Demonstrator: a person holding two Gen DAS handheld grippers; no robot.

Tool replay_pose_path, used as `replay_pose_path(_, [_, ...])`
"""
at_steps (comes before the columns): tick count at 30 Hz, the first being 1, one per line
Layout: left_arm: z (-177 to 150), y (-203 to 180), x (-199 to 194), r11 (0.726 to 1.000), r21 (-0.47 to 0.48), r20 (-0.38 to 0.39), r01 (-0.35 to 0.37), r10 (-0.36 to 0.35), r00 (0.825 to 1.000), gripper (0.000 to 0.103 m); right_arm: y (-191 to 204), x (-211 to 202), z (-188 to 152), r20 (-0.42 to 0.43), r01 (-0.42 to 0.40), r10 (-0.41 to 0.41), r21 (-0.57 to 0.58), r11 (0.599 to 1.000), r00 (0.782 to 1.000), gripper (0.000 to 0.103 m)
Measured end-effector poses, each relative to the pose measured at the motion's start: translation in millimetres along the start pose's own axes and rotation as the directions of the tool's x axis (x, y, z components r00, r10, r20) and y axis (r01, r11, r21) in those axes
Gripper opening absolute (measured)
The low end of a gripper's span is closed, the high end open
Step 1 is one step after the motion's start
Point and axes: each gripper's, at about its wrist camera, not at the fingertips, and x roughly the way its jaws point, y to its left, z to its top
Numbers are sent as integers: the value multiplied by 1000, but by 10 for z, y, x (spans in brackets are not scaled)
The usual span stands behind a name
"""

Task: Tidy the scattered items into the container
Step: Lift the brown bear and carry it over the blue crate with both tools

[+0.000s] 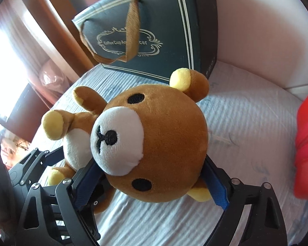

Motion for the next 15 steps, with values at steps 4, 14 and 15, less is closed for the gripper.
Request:
replay_pose_path(4, [-31,-24,-336,1000,12,28,-5,5,1000,79,140,-273,-105,33,2,-1,-17,1000,999,92])
replay_pose_path(14, [-283,-171,-1674,999,40,151,-30,23,988,79,596,-1347,-501,156,-35,35,-4,999,987,92])
replay_pose_path(15, [-341,-198,-1851,998,44,166,-33,25,986,79,655,-1483,-574,170,-40,39,-3,999,985,92])
